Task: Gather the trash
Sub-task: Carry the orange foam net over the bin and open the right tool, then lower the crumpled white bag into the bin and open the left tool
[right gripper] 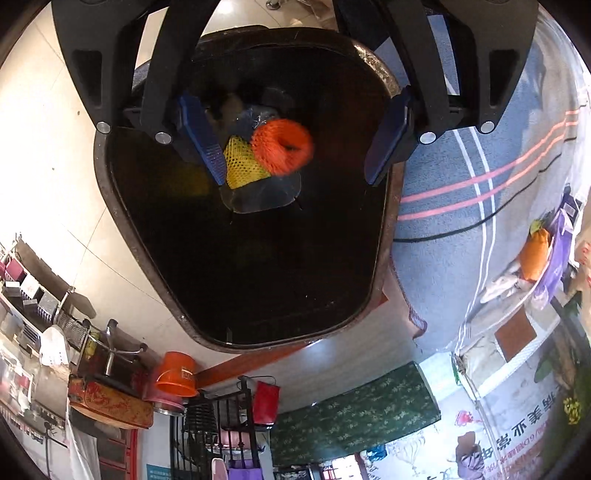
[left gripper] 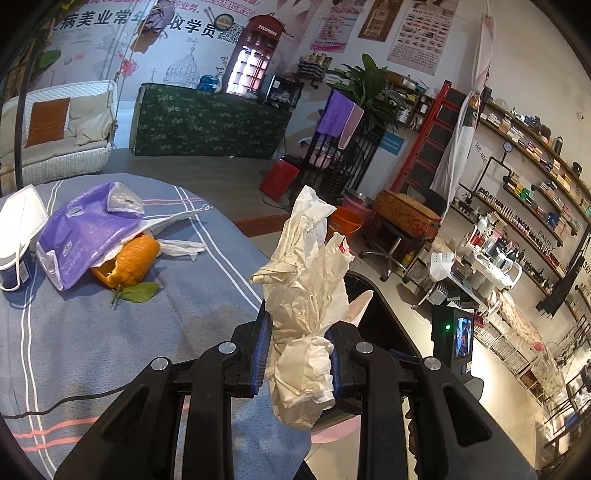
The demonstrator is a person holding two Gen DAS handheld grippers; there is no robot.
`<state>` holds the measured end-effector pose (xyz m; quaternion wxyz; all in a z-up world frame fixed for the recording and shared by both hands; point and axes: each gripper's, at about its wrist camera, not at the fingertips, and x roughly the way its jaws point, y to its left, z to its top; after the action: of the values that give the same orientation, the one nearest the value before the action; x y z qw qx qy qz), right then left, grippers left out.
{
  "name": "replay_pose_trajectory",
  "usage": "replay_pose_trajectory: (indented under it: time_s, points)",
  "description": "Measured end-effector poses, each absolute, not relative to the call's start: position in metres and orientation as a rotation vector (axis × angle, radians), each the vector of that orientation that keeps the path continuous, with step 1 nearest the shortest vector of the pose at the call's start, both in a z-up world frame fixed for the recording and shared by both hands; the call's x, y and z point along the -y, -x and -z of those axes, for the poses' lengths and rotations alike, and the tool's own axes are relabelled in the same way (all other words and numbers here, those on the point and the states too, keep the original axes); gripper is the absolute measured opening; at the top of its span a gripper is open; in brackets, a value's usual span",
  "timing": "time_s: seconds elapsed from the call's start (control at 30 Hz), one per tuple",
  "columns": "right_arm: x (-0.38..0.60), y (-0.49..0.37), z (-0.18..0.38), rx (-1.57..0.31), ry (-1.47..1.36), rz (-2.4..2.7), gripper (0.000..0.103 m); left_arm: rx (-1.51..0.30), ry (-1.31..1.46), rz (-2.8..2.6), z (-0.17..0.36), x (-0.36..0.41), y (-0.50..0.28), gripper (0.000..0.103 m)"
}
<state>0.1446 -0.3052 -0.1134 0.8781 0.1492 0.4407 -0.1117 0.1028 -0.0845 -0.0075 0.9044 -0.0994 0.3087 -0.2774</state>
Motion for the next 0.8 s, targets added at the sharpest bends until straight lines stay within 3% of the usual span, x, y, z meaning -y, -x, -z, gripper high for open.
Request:
replay_pose_trajectory:
  time_s: [0.53, 0.8]
  points:
    - [0.334, -0.099, 0.034, -0.661, -0.305, 0.358, 0.08, -0.813, 0.16, 0.716, 0.041, 0.152, -0.123, 0.026]
    - [0.365, -0.081, 0.026, -0.624, -0.35, 0.426, 0.082, -0.87, 0.071, 0.75, 0.057, 0.2, -0.134, 0.026]
